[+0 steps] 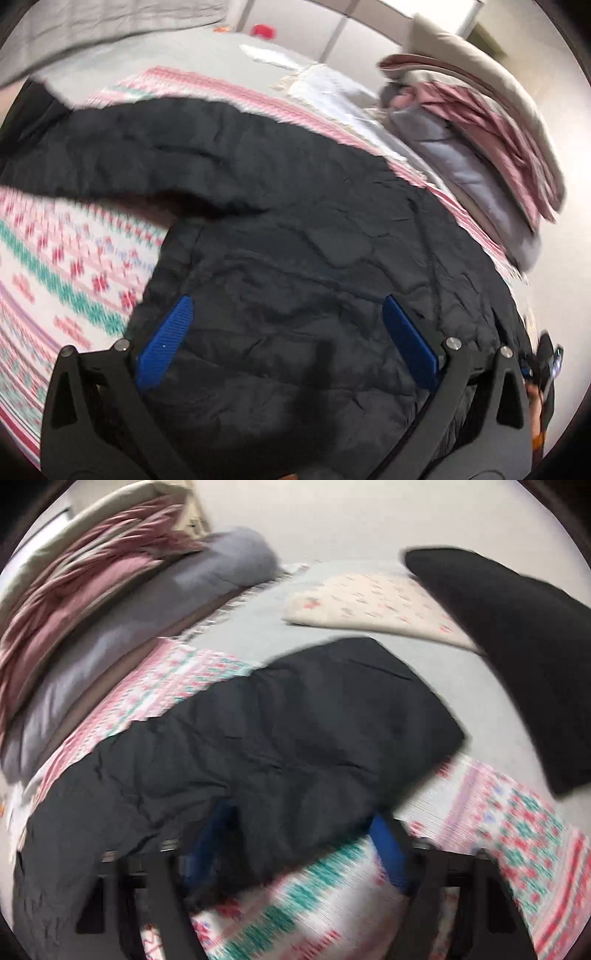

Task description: Fold large clothes

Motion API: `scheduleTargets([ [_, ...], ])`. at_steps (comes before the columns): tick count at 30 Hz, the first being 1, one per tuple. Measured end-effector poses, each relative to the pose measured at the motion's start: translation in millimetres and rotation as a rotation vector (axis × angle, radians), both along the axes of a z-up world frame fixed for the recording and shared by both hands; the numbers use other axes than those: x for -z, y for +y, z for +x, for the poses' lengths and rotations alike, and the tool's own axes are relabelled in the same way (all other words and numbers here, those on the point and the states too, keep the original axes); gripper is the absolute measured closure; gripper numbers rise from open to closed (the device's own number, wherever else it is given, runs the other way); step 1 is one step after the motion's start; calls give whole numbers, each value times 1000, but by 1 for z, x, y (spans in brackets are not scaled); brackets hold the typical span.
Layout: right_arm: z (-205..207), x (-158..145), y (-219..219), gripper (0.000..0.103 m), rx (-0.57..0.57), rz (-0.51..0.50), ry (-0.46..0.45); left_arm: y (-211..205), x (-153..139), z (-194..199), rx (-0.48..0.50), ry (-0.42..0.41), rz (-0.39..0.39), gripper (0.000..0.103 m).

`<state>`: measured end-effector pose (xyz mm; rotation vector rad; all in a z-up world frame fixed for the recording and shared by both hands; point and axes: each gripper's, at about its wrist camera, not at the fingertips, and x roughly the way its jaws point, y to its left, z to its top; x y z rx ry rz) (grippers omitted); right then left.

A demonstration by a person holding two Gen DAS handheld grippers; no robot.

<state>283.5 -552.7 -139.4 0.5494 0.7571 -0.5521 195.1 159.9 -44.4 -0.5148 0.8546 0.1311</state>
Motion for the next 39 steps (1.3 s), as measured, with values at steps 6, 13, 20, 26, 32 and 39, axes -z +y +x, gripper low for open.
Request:
scheduleTargets([
  [6,4,-20,11,96,-73,-42,-37,-4,4,2,2,10,81,1],
  [13,3,-107,52,96,-108,-180,-182,2,-5,-3,1,1,161,1],
  [20,15,-182,170,96,-322,-306,-323,6,-13,-6,-2,-26,192,1],
  [26,41,-186,302,96,-618,-358,-318,13,-6,-5,-6,-16,167,1],
  [32,61,-114,421,96,-930,-366,-147,16,-5,-5,20,-22,147,1],
  [39,85,-14,447,93,-945,-238,87,9,-9,-3,63,-41,145,1],
])
